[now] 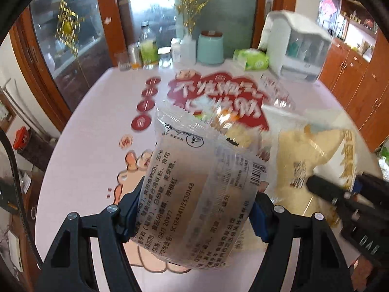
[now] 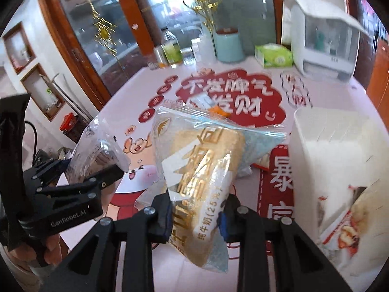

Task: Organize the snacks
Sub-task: 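Carry both bags over the white tray and open both tools to drop them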

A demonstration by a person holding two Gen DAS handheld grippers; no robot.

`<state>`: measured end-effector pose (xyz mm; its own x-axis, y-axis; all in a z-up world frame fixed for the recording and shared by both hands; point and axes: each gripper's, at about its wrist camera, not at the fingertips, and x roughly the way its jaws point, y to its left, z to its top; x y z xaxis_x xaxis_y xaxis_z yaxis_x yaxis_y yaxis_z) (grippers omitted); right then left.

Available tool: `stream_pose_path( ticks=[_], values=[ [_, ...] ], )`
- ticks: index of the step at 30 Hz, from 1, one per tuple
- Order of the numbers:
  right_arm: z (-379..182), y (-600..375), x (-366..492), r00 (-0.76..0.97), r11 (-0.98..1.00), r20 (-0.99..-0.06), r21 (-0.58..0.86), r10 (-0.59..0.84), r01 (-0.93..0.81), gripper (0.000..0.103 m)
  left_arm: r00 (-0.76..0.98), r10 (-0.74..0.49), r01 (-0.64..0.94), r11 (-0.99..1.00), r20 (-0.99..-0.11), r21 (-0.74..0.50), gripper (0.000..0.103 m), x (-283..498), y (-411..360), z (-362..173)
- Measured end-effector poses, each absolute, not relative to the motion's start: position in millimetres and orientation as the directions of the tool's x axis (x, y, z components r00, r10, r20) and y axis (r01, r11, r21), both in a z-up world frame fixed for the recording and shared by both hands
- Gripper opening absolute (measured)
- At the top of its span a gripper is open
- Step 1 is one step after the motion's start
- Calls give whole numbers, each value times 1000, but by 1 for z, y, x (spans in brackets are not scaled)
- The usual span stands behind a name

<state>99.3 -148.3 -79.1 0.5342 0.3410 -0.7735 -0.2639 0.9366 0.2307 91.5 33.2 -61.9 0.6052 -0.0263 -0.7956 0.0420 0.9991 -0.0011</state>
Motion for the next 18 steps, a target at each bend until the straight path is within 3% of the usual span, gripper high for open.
stream_pose_path(
  ticks=[9, 18],
  values=[
    [-35, -198, 69, 661, 958, -694, 210, 286, -194, 30, 682, -185, 213, 976, -708, -51, 72, 87, -52, -6],
    [-33, -294, 51, 697, 974, -709, 215, 106, 70, 30, 623, -304, 385, 921, -721, -56, 73, 91, -144, -10]
  ],
)
